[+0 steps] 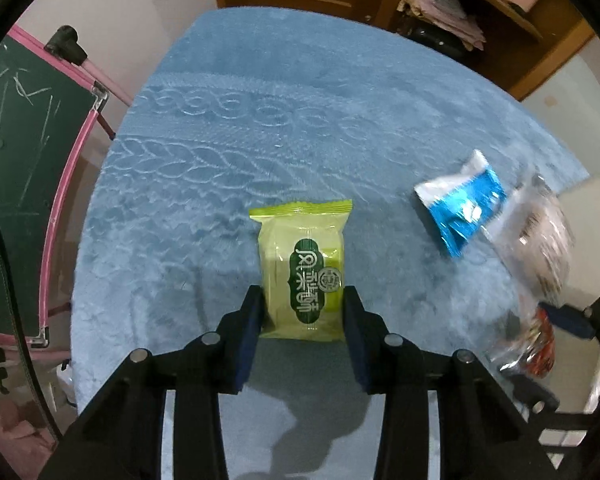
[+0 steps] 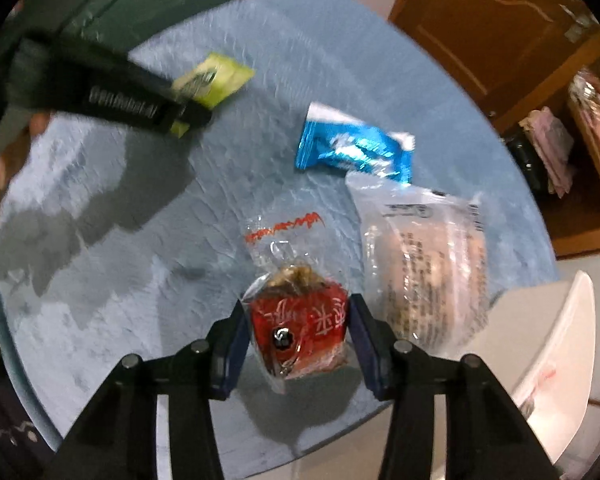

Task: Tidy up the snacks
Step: 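Grasp the green pack with left gripper while right grasps red round snack bag, then carry the green pack and red snack bag into the bin and open both grippers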

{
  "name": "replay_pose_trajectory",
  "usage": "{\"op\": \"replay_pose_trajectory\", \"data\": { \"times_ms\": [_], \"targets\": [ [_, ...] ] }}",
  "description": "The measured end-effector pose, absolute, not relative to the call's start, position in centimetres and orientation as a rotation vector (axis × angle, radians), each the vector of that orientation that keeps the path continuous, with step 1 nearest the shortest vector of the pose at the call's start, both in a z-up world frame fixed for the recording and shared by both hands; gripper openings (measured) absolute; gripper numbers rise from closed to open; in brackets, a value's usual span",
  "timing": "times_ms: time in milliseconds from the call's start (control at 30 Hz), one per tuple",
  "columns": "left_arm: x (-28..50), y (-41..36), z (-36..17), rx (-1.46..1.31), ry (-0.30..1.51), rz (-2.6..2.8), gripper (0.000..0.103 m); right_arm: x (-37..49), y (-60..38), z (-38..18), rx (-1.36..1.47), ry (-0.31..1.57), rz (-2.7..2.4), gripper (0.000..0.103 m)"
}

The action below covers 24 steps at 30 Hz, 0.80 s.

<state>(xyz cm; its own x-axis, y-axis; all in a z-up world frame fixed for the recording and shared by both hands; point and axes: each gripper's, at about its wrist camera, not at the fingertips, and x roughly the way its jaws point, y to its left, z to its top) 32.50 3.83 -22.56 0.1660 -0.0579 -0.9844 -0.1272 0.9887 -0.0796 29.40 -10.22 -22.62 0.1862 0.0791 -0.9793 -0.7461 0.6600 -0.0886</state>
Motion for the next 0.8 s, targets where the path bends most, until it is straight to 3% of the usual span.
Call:
{"op": "replay_pose_trajectory", "data": {
  "times_ms": [400, 800],
  "targets": [
    [25.2, 1.1, -12.9, -0.046, 1.286, -0.110, 0.038, 20.1, -15.1, -13.0, -0.356, 1.015, 0.439, 0.048],
    [18.0, -9.3, -6.4, 0.153, 1.173, -0.316, 0.038, 9.2, -26.0, -7.6, 0.149, 0.817, 0.184, 0.048]
  ]
}}
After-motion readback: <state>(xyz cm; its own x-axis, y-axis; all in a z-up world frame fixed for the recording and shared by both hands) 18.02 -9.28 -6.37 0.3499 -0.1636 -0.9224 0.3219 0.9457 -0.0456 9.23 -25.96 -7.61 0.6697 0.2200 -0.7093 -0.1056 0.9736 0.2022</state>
